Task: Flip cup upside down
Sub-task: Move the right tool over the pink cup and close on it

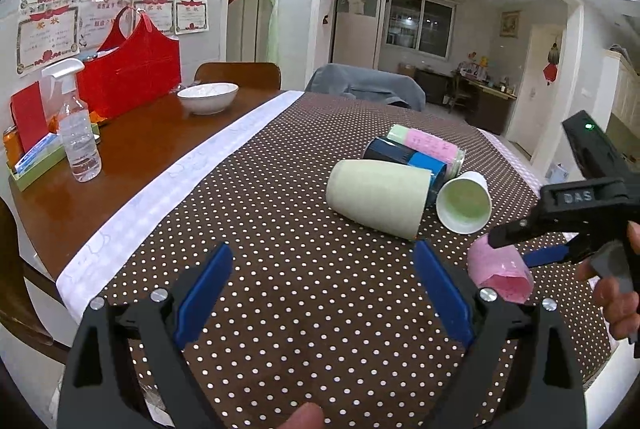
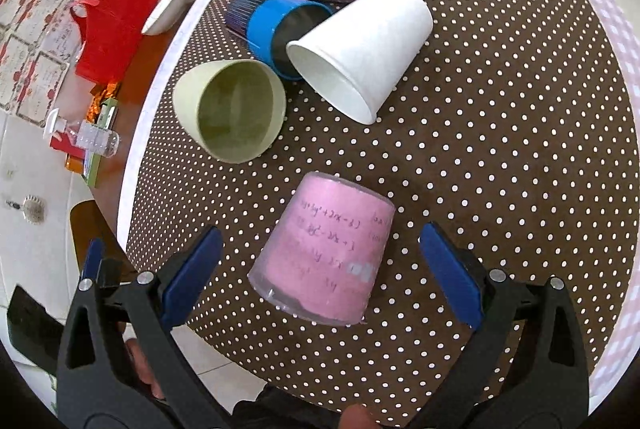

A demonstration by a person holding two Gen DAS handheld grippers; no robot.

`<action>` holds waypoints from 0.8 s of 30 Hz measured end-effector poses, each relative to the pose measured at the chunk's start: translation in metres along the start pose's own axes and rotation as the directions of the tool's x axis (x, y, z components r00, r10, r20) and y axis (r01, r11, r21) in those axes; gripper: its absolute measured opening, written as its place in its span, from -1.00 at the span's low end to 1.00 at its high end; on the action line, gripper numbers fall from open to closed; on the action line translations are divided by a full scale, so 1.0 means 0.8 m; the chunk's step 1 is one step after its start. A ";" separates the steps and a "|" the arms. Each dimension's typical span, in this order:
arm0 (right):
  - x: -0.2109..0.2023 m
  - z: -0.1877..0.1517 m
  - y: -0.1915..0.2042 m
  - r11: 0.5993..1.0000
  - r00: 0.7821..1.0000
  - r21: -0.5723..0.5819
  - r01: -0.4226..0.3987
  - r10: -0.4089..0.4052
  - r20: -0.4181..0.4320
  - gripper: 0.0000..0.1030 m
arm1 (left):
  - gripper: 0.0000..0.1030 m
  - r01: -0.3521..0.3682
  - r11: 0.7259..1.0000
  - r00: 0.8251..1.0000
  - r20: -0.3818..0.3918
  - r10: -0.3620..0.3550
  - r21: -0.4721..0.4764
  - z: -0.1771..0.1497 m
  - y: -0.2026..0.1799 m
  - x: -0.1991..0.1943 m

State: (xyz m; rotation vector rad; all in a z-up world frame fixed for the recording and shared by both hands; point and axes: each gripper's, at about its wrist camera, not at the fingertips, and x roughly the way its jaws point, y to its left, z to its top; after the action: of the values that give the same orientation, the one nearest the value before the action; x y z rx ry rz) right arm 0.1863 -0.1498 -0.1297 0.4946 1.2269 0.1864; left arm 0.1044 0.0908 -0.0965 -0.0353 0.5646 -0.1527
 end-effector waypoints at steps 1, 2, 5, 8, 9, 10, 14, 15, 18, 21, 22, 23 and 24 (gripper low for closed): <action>0.003 0.002 0.000 1.000 1.000 0.005 0.003 -0.003 -0.006 0.88 | 0.75 0.004 1.000 1.000 0.000 -0.004 0.004 0.000 -0.002 0.000; 0.005 0.004 0.001 1.000 1.000 0.010 0.004 -0.003 -0.011 0.88 | 0.75 0.005 1.000 1.000 0.000 -0.005 0.005 -0.001 -0.003 -0.001; 0.017 0.011 0.006 1.000 0.999 0.012 0.021 -0.021 -0.035 0.87 | 0.75 0.012 1.000 1.000 -0.006 -0.012 0.009 -0.002 -0.008 0.000; 0.030 0.015 0.007 0.999 0.997 0.015 0.042 -0.041 -0.063 0.67 | 0.75 0.018 1.000 1.000 -0.013 -0.018 0.012 -0.003 -0.010 0.002; 0.032 0.015 0.009 0.999 0.997 0.011 0.050 -0.049 -0.065 0.53 | 0.75 0.020 1.000 1.000 -0.015 -0.019 0.012 -0.003 -0.011 0.002; 0.035 0.016 0.011 0.998 0.996 0.003 0.061 -0.061 -0.068 0.44 | 0.75 0.020 1.000 1.000 -0.015 -0.019 0.014 -0.003 -0.011 0.002; 0.037 0.019 0.017 0.998 0.996 -0.024 0.058 -0.059 -0.062 0.31 | 0.75 0.022 1.000 1.000 -0.018 -0.022 0.014 -0.003 -0.012 0.002; 0.036 0.019 0.017 0.998 0.997 -0.026 0.049 -0.050 -0.057 0.29 | 0.75 0.023 1.000 1.000 -0.018 -0.023 0.015 -0.003 -0.013 0.002; 0.026 0.013 0.009 1.000 0.999 -0.026 0.004 -0.004 -0.034 0.26 | 0.75 0.024 1.000 1.000 -0.019 -0.023 0.019 -0.004 -0.015 0.001; 0.012 0.002 -0.006 0.999 0.999 -0.009 -0.050 0.050 -0.006 0.25 | 0.75 0.027 0.999 0.999 -0.021 -0.026 0.025 -0.003 -0.019 0.001; 0.008 0.000 -0.011 0.997 0.997 -0.001 -0.078 0.078 0.011 0.25 | 0.75 0.026 0.999 0.999 -0.020 -0.025 0.028 -0.003 -0.021 0.000; 0.004 -0.003 -0.014 0.996 0.996 0.005 -0.091 0.091 0.020 0.24 | 0.75 0.024 0.999 1.000 -0.020 -0.024 0.029 -0.002 -0.022 0.000; 0.001 -0.005 -0.018 0.994 0.994 0.014 -0.110 0.109 0.030 0.24 | 0.75 0.024 0.999 1.000 -0.020 -0.024 0.030 -0.002 -0.023 0.000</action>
State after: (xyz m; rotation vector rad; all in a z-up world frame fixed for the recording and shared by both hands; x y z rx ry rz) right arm 0.1814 -0.1611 -0.1379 0.5772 1.1738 0.2620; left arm 0.1009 0.0723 -0.0962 -0.0110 0.5818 -0.1852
